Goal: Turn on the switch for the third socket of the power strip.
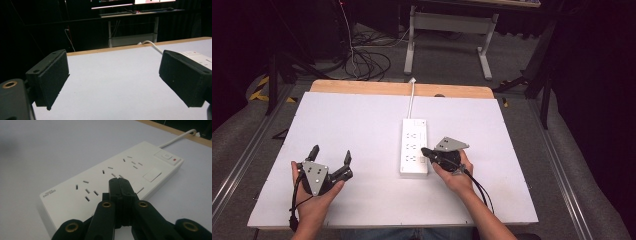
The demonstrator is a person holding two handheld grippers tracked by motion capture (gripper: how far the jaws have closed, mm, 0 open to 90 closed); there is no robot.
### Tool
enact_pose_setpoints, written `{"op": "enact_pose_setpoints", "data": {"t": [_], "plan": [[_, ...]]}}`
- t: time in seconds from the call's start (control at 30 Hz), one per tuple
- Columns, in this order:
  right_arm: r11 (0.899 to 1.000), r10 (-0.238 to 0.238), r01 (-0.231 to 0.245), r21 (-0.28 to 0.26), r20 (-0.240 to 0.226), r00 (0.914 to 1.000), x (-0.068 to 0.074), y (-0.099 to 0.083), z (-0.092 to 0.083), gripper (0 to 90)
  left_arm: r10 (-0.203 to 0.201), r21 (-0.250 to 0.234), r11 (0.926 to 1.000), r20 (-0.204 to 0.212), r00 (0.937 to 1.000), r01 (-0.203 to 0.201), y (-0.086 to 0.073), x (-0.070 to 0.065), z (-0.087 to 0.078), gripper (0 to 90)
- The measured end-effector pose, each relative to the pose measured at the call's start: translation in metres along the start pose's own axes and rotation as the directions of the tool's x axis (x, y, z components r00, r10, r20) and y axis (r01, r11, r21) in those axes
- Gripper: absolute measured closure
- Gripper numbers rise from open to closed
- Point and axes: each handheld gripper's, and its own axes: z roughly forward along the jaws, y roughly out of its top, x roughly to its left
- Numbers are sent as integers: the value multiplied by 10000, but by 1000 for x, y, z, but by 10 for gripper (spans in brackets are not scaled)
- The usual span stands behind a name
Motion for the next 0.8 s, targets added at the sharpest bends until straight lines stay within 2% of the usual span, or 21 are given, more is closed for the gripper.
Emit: {"op": "enact_pose_setpoints", "data": {"t": [0.17, 0.27, 0.4, 0.53, 0.7, 0.8], "plan": [[10000, -8, 8, -39, 31, 10000, -1, 0, -2, 900, 9, 26, 10000, 17, 10000, -9, 0, -1, 0, 97], [9994, -76, 75, -333, -10, 10000, -1, 3, -6, 900, -8, 35, 10000, 29, 10000, 8, 0, 0, 1, 97], [9977, 71, -67, -668, 48, 10000, -6, 6, -13, 894, -4, 34, 10000, 21, 10000, 4, 0, 0, 0, 97], [9941, 174, -149, -1072, 228, 9996, -9, 8, -20, 795, -8, 40, 10000, 35, 10000, 8, -1, -1, 1, 97], [9923, 168, -132, -1233, 283, 9995, -9, 9, -25, 790, 16, 62, 10000, 39, 10000, -17, -1, -1, 1, 97], [9903, 210, -155, -1383, 389, 9990, -10, 9, -29, 742, 5, 78, 10000, 26, 10000, -5, -1, 0, 1, 97]]}}
